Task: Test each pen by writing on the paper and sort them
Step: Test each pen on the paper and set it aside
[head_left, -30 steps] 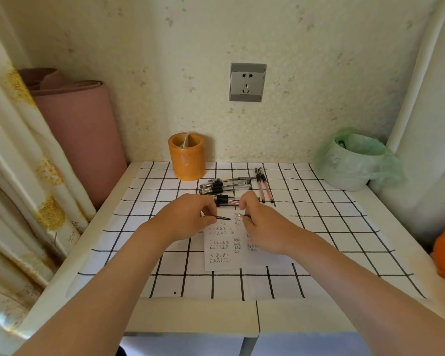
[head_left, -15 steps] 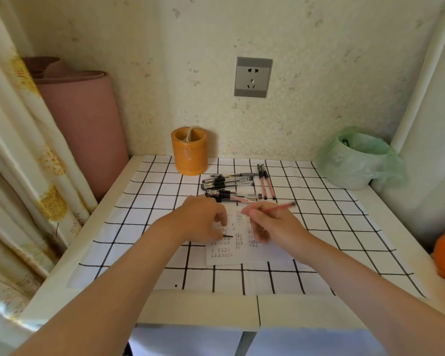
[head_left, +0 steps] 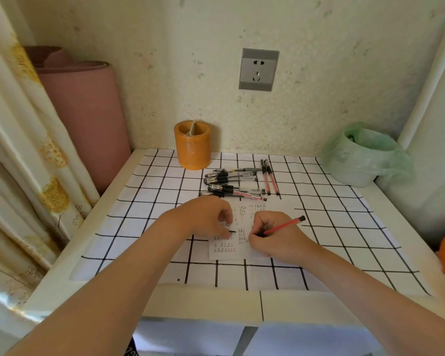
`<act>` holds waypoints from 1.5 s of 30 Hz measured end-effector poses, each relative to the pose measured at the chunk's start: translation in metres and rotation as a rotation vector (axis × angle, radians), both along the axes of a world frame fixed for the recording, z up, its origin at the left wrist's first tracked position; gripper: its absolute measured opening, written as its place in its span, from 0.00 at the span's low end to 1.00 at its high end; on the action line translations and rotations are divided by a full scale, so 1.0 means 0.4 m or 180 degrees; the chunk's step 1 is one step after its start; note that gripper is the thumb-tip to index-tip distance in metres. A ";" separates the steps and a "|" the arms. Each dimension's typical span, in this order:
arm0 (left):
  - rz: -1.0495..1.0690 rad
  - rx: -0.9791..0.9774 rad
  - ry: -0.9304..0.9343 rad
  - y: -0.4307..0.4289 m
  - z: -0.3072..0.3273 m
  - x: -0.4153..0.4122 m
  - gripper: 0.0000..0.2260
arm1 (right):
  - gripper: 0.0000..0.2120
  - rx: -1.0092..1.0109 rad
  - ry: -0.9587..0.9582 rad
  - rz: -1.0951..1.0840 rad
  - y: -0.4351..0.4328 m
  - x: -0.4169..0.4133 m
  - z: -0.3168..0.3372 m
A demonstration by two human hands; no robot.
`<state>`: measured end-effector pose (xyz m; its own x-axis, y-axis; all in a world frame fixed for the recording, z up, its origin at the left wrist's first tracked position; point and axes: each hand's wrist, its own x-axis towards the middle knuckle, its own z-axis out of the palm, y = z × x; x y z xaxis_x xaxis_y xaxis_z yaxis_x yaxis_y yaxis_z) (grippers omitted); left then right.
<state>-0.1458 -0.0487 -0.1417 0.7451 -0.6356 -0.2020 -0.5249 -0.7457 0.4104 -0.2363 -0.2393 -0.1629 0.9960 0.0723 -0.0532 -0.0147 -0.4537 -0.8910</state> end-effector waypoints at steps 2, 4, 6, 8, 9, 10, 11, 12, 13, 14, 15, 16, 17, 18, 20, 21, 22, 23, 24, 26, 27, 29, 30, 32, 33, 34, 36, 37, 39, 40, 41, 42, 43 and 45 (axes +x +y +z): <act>0.0014 -0.0021 0.0034 0.000 0.000 0.000 0.13 | 0.09 0.0046 0.0008 0.0041 -0.001 0.001 -0.001; 0.0015 -0.0020 0.0047 -0.001 0.002 0.000 0.13 | 0.09 0.0046 -0.0008 0.0053 -0.004 0.003 -0.003; 0.0020 -0.0029 0.0073 -0.002 0.002 0.000 0.13 | 0.08 0.0018 -0.0054 0.0074 -0.003 0.004 -0.007; 0.0029 -0.0046 0.0118 -0.002 0.002 0.001 0.13 | 0.07 -0.0049 -0.0122 0.0097 -0.002 0.004 -0.010; 0.0032 -0.0053 0.0135 -0.002 0.002 0.001 0.13 | 0.07 -0.0107 -0.0165 0.0112 -0.002 0.005 -0.012; 0.0036 -0.0053 0.0148 -0.002 0.002 0.002 0.13 | 0.07 -0.0164 -0.0208 0.0132 -0.002 0.006 -0.014; 0.0037 -0.0049 0.0154 -0.002 0.002 0.002 0.13 | 0.07 -0.0199 -0.0241 0.0154 -0.002 0.007 -0.015; 0.0040 -0.0043 0.0156 -0.002 0.002 0.002 0.13 | 0.07 -0.0216 -0.0259 0.0167 -0.002 0.007 -0.016; 0.0041 -0.0039 0.0153 -0.003 0.002 0.002 0.13 | 0.07 -0.0229 -0.0269 0.0178 -0.003 0.007 -0.018; 0.0043 -0.0037 0.0151 -0.003 0.002 0.002 0.13 | 0.07 -0.0248 -0.0281 0.0186 -0.004 0.007 -0.019; 0.0047 -0.0040 0.0156 -0.003 0.002 0.002 0.13 | 0.07 -0.0270 -0.0296 0.0197 -0.004 0.006 -0.019; 0.0051 -0.0043 0.0164 -0.003 0.002 0.002 0.13 | 0.07 -0.0288 -0.0311 0.0205 -0.004 0.006 -0.020; 0.0053 -0.0044 0.0166 -0.002 0.001 0.002 0.13 | 0.06 -0.0296 -0.0322 0.0211 -0.004 0.006 -0.020; 0.0055 -0.0043 0.0160 -0.002 0.001 0.002 0.13 | 0.07 -0.0300 -0.0329 0.0213 -0.004 0.006 -0.020; 0.0059 -0.0045 0.0147 -0.002 -0.001 0.002 0.14 | 0.07 -0.0318 -0.0354 0.0207 -0.003 0.006 -0.021; 0.0061 -0.0051 0.0145 -0.002 -0.001 0.002 0.14 | 0.08 -0.0329 -0.0363 0.0199 -0.003 0.006 -0.021; 0.0063 -0.0054 0.0141 -0.002 -0.002 0.002 0.14 | 0.09 -0.0329 -0.0366 0.0191 -0.003 0.006 -0.022; 0.0060 -0.0057 0.0132 -0.002 -0.002 0.002 0.14 | 0.09 -0.0310 -0.0368 0.0183 -0.004 0.005 -0.023; 0.0056 -0.0062 0.0125 -0.003 -0.002 0.001 0.14 | 0.10 -0.0275 -0.0370 0.0174 -0.005 0.005 -0.024; 0.0054 -0.0063 0.0136 -0.003 -0.001 0.001 0.13 | 0.09 -0.0200 -0.0382 0.0175 -0.006 0.002 -0.026; 0.0052 -0.0058 0.0147 -0.002 -0.001 0.001 0.13 | 0.09 -0.0190 -0.0390 0.0180 -0.006 0.002 -0.027; 0.0047 -0.0057 0.0164 -0.002 0.000 0.001 0.13 | 0.07 -0.0219 -0.0388 0.0185 -0.006 0.003 -0.030; 0.0049 -0.0063 0.0173 -0.002 0.000 0.001 0.13 | 0.07 -0.0233 -0.0374 0.0205 -0.007 0.004 -0.031; 0.0055 -0.0072 0.0179 -0.002 0.000 0.001 0.13 | 0.06 -0.0221 -0.0340 0.0273 -0.010 0.006 -0.033; 0.0061 -0.0074 0.0183 -0.002 0.000 0.001 0.13 | 0.06 -0.0203 -0.0328 0.0296 -0.011 0.006 -0.033; 0.0066 -0.0081 0.0192 -0.002 -0.001 0.001 0.13 | 0.06 -0.0187 -0.0323 0.0298 -0.012 0.007 -0.033; 0.0066 -0.0090 0.0200 -0.002 -0.002 0.002 0.13 | 0.06 -0.0154 -0.0341 0.0265 -0.012 0.007 -0.032; 0.0064 -0.0084 0.0198 -0.002 -0.002 0.003 0.13 | 0.07 -0.0155 -0.0355 0.0252 -0.011 0.006 -0.032; 0.0063 -0.0061 0.0194 -0.001 -0.002 0.002 0.14 | 0.07 -0.0210 -0.0376 0.0258 -0.009 0.006 -0.033; 0.0062 -0.0055 0.0193 -0.002 -0.001 0.002 0.14 | 0.07 -0.0238 -0.0388 0.0267 -0.009 0.007 -0.034; 0.0061 -0.0055 0.0191 -0.002 -0.001 0.002 0.14 | 0.07 -0.0251 -0.0399 0.0278 -0.009 0.007 -0.034; 0.0059 -0.0062 0.0188 -0.002 0.000 0.001 0.14 | 0.07 -0.0249 -0.0407 0.0285 -0.009 0.007 -0.035; 0.0061 -0.0068 0.0190 -0.002 0.000 0.001 0.14 | 0.07 -0.0241 -0.0413 0.0291 -0.009 0.007 -0.034; 0.0066 -0.0075 0.0203 -0.002 0.000 0.001 0.14 | 0.07 -0.0214 -0.0422 0.0277 -0.010 0.006 -0.035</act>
<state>-0.1455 -0.0497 -0.1419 0.7443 -0.6253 -0.2346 -0.4817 -0.7459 0.4600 -0.2339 -0.2434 -0.1767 0.9847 0.1593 0.0707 0.1430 -0.5069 -0.8501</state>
